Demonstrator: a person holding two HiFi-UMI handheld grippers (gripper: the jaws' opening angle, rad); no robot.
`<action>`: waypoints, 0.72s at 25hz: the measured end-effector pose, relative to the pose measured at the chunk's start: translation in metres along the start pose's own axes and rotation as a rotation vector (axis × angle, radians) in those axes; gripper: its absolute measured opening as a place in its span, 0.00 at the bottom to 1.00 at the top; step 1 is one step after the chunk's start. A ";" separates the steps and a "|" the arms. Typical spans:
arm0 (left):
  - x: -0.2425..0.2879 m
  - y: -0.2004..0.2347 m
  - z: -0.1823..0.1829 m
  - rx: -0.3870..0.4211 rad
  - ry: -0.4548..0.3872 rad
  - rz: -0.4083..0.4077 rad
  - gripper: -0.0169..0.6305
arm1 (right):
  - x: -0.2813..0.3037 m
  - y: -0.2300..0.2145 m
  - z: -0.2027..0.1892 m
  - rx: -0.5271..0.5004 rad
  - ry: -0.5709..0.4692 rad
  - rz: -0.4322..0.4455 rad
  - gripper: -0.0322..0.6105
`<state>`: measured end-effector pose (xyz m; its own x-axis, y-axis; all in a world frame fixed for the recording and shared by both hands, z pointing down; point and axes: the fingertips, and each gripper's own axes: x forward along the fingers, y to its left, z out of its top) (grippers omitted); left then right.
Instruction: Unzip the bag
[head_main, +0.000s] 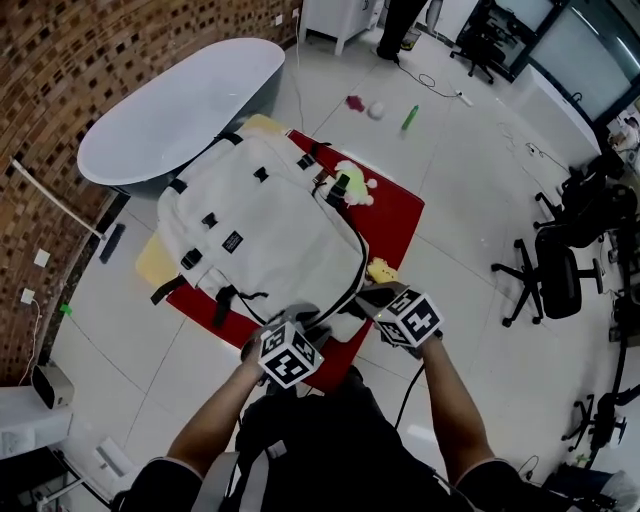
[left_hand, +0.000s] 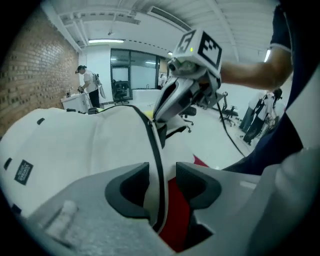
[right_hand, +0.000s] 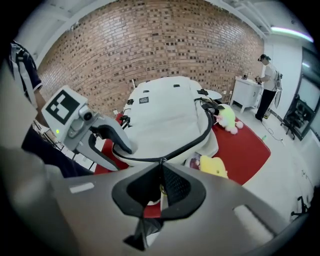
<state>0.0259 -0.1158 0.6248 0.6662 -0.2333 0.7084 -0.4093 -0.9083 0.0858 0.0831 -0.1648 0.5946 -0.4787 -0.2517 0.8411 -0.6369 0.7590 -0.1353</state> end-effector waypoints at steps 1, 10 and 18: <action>0.003 0.004 -0.006 0.019 0.018 0.034 0.29 | -0.001 0.001 0.001 -0.001 0.005 0.005 0.08; -0.005 0.010 0.012 -0.047 -0.060 0.054 0.11 | -0.013 0.000 0.015 -0.014 0.050 0.013 0.08; -0.011 0.010 0.032 -0.039 -0.108 0.063 0.11 | -0.010 0.046 0.015 0.020 0.034 0.152 0.08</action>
<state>0.0339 -0.1335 0.5954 0.7004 -0.3278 0.6340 -0.4756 -0.8767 0.0722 0.0494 -0.1366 0.5723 -0.5498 -0.1142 0.8275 -0.5708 0.7746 -0.2723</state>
